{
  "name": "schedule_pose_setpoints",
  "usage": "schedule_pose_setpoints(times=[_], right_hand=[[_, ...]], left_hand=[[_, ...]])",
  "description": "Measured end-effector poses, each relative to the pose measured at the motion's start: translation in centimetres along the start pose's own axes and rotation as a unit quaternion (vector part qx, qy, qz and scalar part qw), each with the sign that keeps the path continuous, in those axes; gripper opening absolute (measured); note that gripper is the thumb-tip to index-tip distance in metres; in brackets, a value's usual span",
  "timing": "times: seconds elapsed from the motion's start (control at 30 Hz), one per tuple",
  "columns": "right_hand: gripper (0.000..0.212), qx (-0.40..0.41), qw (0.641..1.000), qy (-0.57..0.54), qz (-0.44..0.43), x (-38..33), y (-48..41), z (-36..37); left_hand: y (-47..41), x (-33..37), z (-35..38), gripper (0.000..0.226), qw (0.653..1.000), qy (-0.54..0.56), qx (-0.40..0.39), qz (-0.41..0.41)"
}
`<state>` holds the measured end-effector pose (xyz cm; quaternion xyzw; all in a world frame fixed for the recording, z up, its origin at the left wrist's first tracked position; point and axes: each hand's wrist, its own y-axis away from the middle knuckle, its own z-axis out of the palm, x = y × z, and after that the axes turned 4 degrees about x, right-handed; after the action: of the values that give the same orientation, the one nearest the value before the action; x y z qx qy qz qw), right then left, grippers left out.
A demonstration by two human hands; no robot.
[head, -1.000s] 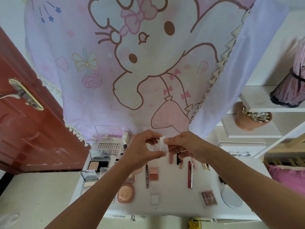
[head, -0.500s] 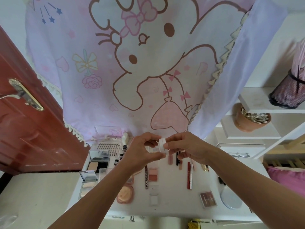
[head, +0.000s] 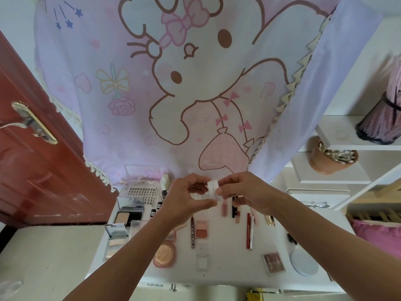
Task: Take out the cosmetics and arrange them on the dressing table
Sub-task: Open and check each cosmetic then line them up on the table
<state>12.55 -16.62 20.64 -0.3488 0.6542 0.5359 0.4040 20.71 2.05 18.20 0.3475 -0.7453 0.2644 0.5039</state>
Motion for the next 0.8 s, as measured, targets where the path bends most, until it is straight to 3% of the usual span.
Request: schedule_pose_setpoints(times=[0.23, 0.4, 0.5, 0.63, 0.8], right_hand=[[0.019, 0.001, 0.998, -0.061, 0.004, 0.1, -0.3, -1.0], [0.009, 0.006, 0.994, -0.107, 0.006, 0.7, -0.8, -1.9], [0.011, 0.018, 0.992, -0.124, 0.024, 1.7, -1.0, -2.4], [0.030, 0.041, 0.988, -0.133, 0.061, 3.8, -1.4, -3.4], [0.009, 0.060, 0.981, -0.142, 0.113, 7.4, -1.4, -4.5]], left_hand=[[0.3, 0.0, -0.4, 0.046, 0.977, 0.195, -0.014, -0.088], [0.8, -1.8, 0.1, 0.057, 0.947, 0.286, -0.014, -0.145], [1.1, -2.9, 0.8, 0.063, 0.944, 0.286, -0.005, -0.164], [1.7, -4.5, 2.0, 0.049, 0.953, 0.234, 0.006, -0.194], [3.1, -7.6, 4.9, 0.052, 0.954, 0.156, 0.045, -0.251]])
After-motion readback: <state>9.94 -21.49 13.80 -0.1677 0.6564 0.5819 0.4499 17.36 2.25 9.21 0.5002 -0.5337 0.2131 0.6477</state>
